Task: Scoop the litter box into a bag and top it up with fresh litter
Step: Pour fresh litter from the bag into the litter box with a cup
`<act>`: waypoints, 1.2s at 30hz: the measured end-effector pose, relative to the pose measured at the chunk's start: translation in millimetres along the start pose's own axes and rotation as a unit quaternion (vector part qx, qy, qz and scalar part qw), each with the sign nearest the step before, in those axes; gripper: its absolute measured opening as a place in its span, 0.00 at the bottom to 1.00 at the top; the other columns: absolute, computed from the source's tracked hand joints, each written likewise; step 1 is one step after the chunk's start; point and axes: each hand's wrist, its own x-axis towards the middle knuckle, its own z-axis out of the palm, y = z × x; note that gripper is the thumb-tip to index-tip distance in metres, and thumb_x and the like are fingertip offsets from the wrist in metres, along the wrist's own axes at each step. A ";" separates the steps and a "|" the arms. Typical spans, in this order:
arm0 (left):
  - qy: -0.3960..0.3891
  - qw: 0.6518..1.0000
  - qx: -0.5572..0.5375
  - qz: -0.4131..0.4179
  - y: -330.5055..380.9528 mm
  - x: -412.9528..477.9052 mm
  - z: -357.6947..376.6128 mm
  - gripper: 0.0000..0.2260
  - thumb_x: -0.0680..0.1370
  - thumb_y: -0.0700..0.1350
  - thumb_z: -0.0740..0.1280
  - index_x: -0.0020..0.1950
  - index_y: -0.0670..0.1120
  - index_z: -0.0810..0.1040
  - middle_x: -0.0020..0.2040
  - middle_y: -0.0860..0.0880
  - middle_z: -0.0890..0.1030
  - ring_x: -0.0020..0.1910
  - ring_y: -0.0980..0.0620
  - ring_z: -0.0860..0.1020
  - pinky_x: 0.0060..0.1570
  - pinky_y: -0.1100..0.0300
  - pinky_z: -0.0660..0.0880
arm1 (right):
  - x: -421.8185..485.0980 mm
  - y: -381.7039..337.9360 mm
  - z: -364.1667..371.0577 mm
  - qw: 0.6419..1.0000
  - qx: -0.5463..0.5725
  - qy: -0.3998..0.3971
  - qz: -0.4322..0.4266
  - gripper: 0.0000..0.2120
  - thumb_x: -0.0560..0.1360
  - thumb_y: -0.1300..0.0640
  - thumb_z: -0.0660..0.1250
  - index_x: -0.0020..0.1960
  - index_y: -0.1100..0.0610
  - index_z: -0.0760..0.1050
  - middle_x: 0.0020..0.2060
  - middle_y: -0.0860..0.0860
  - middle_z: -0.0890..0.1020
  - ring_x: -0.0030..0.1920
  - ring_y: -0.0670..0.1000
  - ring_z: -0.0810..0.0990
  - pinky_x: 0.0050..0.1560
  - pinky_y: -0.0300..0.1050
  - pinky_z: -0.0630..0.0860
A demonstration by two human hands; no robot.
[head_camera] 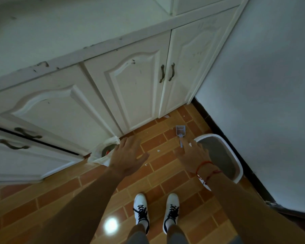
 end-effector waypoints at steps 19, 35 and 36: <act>-0.016 0.989 -0.084 -0.124 -30.0 16.0 31.7 0.39 0.73 0.69 0.44 0.75 0.46 0.65 0.72 0.42 0.69 0.71 0.40 0.66 0.66 0.45 0.68 | 66.4 -22.5 22.2 0.995 -0.001 -0.069 -0.069 0.28 0.77 0.43 0.59 0.74 0.49 0.60 0.69 0.59 0.68 0.68 0.61 0.66 0.64 0.59 0.69; -0.001 0.928 -0.148 -0.342 -233.4 44.9 185.4 0.20 0.79 0.43 0.64 0.70 0.38 0.69 0.65 0.36 0.74 0.63 0.37 0.72 0.63 0.46 0.68 | 193.1 -124.2 227.1 0.978 0.089 -0.175 -0.068 0.28 0.78 0.46 0.63 0.74 0.56 0.64 0.68 0.59 0.73 0.68 0.58 0.71 0.66 0.49 0.67; 0.001 0.923 -0.152 -0.355 -246.3 47.9 197.0 0.20 0.79 0.44 0.64 0.69 0.38 0.69 0.64 0.37 0.74 0.62 0.38 0.72 0.63 0.45 0.69 | 202.0 -130.5 240.0 0.977 0.094 -0.179 -0.067 0.28 0.78 0.46 0.63 0.74 0.56 0.64 0.69 0.58 0.72 0.69 0.57 0.70 0.67 0.48 0.66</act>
